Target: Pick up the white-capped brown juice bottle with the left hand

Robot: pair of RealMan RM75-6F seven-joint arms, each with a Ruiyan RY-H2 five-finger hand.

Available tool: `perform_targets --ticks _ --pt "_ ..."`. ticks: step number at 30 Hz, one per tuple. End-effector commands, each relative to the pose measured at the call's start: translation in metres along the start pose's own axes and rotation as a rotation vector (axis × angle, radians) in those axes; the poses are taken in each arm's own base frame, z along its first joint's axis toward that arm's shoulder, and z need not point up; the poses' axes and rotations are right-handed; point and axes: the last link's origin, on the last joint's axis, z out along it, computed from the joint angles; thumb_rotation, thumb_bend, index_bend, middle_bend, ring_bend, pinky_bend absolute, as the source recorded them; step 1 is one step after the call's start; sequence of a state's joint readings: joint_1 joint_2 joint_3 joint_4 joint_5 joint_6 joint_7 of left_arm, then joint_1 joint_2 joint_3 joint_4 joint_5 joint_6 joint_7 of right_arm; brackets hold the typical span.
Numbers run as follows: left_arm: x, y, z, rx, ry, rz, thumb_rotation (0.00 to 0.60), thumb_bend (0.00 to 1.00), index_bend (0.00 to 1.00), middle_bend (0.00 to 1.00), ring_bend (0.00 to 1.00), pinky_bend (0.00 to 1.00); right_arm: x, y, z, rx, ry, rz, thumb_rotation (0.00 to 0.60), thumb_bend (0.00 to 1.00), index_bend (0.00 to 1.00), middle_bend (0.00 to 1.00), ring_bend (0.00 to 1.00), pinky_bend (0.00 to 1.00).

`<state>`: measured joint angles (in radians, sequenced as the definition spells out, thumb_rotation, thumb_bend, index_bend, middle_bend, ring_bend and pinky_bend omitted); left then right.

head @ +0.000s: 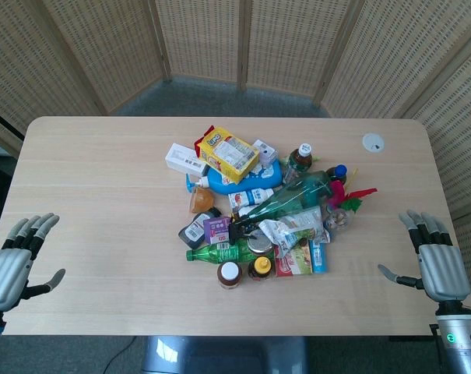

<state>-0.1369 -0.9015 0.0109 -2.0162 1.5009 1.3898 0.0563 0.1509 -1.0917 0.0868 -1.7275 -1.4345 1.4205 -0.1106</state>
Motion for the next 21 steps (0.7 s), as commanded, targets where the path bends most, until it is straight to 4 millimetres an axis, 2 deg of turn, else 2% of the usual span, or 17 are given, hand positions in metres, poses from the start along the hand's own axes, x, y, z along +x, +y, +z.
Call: perform_targets --ticks 1,10,21 --pt "-0.001 0.000 0.001 -0.002 -0.015 -0.004 0.600 0.35 0.00 0.00 0.00 0.00 0.000 0.000 0.000 -0.001 -0.002 -0.001 0.391 0.18 0.00 0.00 0.00 0.00" --pt "-0.001 0.006 0.006 -0.035 -0.040 -0.026 0.600 0.35 0.00 0.00 0.00 0.00 0.000 0.003 -0.004 -0.012 0.007 0.009 0.392 0.18 0.00 0.00 0.00 0.00" --pt "-0.020 0.011 0.018 -0.071 -0.157 -0.077 0.600 0.35 0.00 0.00 0.00 0.00 0.001 0.001 -0.003 -0.014 0.008 0.003 0.390 0.18 0.00 0.00 0.00 0.00"
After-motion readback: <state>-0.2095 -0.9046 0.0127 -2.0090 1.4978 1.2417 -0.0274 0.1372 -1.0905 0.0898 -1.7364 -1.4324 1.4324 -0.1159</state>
